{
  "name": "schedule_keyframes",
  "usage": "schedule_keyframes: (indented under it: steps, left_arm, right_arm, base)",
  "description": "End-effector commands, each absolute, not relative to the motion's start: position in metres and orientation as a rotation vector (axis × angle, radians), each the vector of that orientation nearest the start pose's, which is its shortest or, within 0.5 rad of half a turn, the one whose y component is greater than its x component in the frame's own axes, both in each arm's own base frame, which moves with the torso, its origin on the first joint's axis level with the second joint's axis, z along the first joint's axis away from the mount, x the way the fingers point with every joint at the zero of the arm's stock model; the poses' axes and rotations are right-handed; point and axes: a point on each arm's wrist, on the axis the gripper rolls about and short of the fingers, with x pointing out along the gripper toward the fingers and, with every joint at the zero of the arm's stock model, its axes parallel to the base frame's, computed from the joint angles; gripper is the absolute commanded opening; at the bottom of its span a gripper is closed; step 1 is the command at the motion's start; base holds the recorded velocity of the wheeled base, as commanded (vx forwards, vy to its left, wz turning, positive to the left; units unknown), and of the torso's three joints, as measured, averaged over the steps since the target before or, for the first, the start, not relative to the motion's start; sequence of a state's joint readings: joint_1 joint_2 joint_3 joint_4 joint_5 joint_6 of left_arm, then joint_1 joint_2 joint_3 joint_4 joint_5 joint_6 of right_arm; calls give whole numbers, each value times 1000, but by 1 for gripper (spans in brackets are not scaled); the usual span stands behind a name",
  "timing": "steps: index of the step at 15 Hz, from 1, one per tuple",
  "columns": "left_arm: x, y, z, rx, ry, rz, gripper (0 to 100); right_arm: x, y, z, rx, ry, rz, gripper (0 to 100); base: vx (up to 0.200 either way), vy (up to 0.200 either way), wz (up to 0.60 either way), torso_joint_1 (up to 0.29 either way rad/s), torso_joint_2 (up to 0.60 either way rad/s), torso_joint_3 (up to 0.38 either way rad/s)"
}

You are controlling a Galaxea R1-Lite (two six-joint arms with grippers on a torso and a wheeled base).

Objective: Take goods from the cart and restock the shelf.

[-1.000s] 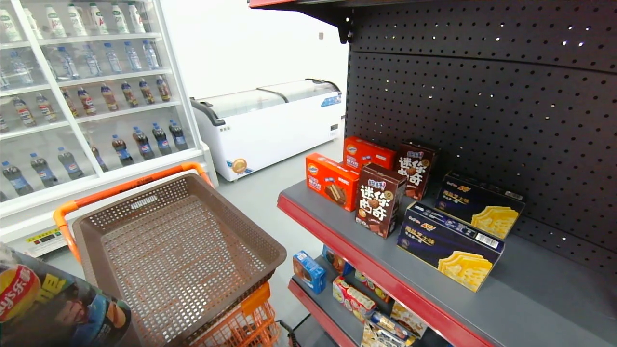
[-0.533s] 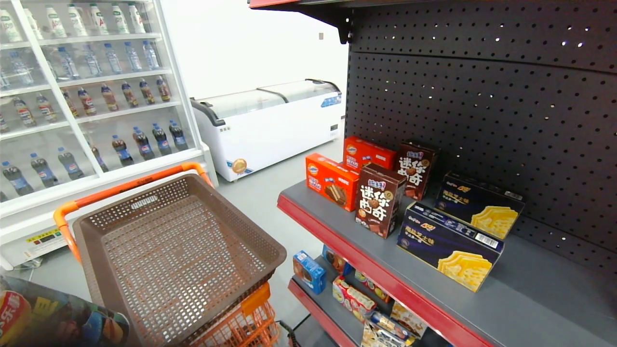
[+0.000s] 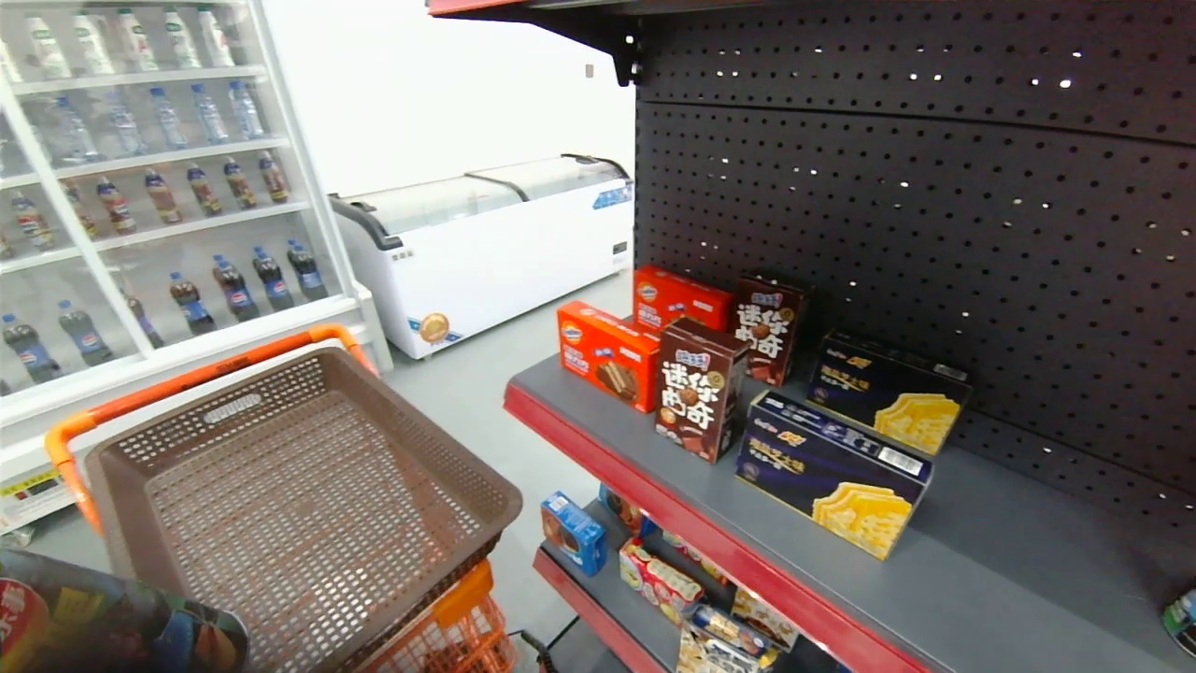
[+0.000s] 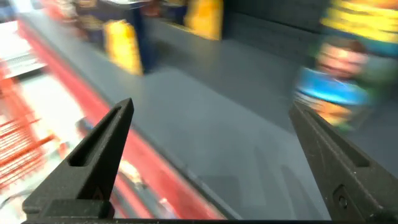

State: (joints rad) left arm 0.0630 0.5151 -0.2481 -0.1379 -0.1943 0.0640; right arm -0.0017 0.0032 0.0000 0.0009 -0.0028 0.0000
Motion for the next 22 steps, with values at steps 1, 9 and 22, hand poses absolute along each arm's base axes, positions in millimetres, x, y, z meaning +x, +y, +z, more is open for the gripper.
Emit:
schedule_keyframes:
  steps: [1,9,22]
  left_arm:
    - [27,-3,160,48,121,-134,0]
    - [22,-3,159,50,93,-136,0]
    - [-27,-7,152,65,-2,-167,0]
  right_arm:
    - [-23,0,76,0,3,-5,100]
    - [-23,0,76,0,3,-5,100]
    - [-23,0,76,0,3,-5,100]
  base:
    - [0,0,-600,7,12,7]
    - [0,0,-600,1,0,2]
    - [0,0,-185,1,1,0]
